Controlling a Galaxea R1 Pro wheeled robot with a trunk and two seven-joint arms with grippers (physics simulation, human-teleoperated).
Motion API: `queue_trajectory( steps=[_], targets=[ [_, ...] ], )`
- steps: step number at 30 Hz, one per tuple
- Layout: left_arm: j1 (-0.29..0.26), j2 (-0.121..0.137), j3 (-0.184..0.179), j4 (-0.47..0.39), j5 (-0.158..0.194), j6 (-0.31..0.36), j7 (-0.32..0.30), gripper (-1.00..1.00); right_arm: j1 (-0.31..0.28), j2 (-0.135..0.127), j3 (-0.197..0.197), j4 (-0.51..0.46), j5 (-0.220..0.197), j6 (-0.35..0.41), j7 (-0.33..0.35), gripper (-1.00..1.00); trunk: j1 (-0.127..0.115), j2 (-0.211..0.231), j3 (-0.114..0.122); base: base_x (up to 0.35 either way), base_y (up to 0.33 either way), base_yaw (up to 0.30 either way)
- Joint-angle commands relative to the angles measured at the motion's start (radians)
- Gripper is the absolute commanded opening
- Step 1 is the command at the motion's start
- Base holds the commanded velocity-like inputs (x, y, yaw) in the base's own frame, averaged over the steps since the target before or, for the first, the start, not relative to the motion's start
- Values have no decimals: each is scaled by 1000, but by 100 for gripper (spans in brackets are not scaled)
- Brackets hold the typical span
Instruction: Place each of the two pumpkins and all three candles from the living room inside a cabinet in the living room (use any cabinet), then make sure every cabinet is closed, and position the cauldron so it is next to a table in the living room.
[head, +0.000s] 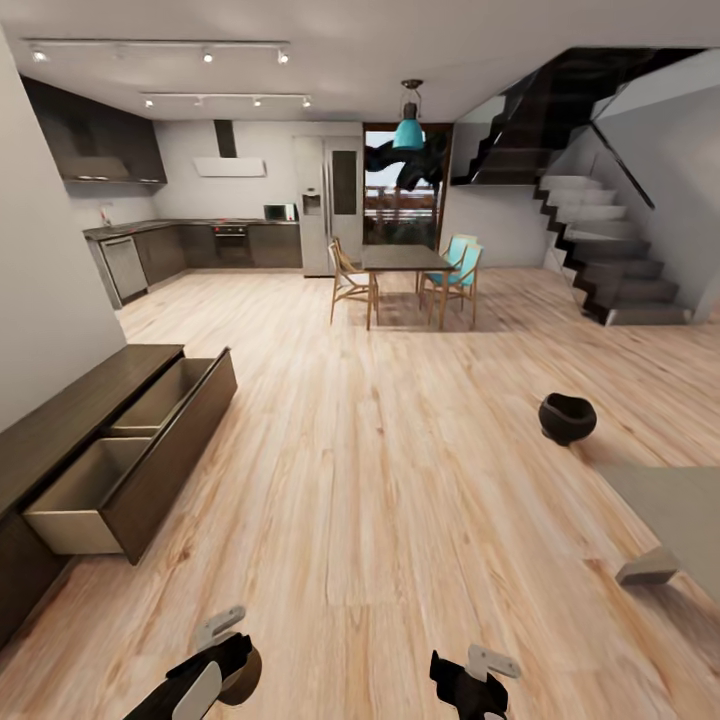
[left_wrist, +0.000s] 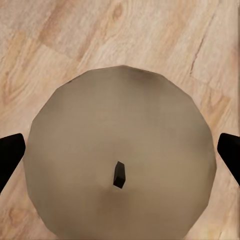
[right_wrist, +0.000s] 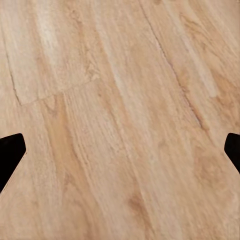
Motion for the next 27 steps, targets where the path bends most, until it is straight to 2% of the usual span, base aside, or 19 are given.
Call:
queue_trajectory(
  steps=[1,7,27],
  targets=[
    [0,1,-9,-3,6,4,8,-100,-1,-1,5,-1,-10,-5,-6,100,1,0,-1,331,0,159],
    [-1,1,-9,-3,6,4,8,-100,-1,-1,5,-1,-11,-5,-6,100,1,0,-1,331,0,164],
    [0,1,-9,-3,6,4,8,-100,-1,-1,5,0,-11,-6,-6,100,1,0,-1,331,0,4]
  ],
)
